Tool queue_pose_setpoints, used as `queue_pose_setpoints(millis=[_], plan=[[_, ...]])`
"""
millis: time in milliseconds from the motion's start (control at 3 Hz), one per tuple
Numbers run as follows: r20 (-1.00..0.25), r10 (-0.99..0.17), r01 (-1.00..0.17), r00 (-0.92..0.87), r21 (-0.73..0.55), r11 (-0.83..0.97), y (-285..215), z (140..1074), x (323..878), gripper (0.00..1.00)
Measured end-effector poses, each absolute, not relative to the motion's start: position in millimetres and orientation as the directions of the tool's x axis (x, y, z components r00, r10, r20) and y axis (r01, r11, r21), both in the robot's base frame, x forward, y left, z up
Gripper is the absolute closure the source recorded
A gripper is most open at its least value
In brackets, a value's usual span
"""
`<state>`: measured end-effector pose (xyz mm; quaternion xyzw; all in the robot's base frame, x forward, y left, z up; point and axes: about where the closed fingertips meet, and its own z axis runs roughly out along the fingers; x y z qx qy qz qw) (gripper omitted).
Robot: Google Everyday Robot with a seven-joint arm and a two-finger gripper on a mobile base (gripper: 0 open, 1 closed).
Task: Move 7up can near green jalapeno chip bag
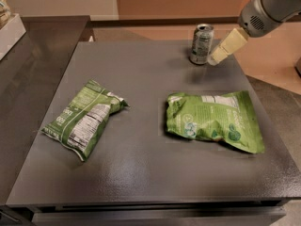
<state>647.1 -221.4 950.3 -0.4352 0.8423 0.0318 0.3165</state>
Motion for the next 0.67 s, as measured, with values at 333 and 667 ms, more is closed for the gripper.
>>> queue_pose_setpoints(millis=[333, 667], plan=[[-0.596, -0.671, -0.722, -0.441, -0.208, 0.659, -217.8, 946.9, 675.9, 0.0], [-0.614, -0.643, -0.696, -0.458, -0.202, 0.689, -217.3, 941.7, 702.0, 0.0]])
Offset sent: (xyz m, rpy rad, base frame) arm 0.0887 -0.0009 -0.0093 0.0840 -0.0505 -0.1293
